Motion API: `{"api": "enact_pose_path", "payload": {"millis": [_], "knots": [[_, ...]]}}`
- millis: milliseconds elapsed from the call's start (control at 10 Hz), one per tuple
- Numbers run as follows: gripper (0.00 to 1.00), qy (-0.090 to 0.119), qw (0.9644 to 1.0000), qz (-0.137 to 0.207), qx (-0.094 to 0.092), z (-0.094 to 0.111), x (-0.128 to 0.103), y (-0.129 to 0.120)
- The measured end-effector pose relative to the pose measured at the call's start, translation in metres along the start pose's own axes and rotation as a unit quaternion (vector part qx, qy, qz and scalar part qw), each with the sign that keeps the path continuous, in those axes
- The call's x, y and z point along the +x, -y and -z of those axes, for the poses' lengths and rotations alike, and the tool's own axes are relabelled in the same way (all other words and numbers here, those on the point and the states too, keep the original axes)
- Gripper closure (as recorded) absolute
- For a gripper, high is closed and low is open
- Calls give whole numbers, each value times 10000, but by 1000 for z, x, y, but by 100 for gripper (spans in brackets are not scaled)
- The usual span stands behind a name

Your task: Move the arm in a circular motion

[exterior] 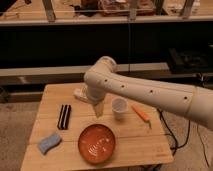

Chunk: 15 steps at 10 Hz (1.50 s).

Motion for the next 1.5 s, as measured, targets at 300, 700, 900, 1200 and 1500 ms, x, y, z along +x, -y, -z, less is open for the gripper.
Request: {"api": "enact_pose_path", "payload": {"millis": [300,700,900,1200,1500], "knots": [[20,-241,9993,-293,79,-1,37,20],[20,-560,9939,-942,90,9,122,2],[20,-767,9869,-1420,75,19,179,-22],[20,-945,9759,-1967,40,34,242,-65],[20,-901,9643,-2490,98,51,283,-130]]}}
